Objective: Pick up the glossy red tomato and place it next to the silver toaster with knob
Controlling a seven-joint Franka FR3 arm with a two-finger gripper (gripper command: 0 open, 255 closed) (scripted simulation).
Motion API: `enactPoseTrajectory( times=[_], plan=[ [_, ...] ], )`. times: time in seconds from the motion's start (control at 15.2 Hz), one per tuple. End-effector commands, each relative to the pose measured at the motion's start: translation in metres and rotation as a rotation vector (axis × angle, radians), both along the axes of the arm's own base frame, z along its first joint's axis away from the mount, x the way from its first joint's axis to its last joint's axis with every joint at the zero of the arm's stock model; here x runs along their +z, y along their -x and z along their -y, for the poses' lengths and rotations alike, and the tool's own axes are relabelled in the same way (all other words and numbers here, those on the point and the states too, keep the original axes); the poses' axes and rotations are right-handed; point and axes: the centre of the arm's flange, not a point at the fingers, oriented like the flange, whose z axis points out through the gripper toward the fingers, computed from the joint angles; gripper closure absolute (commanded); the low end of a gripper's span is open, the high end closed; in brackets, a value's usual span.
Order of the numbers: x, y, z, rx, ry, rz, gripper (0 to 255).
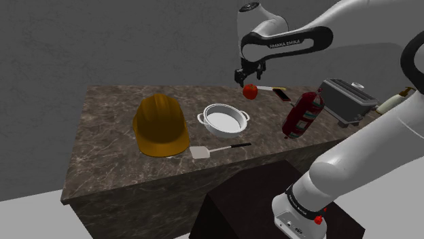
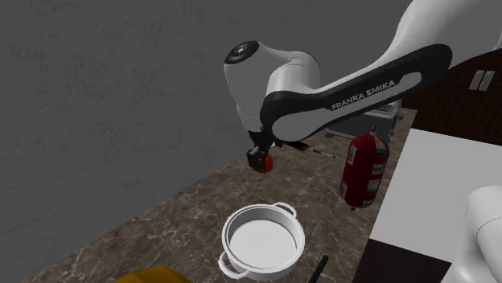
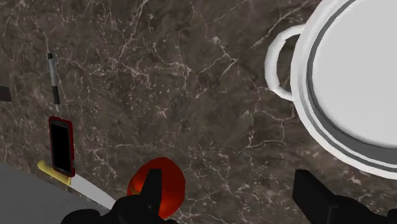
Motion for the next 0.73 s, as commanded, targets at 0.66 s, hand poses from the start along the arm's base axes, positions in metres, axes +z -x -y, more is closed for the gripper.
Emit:
enactPoseTrajectory(
  times=[0.66],
  plan=[
    [-0.125, -0.112, 0.054, -0.049, 0.328, -0.145, 0]
  ],
)
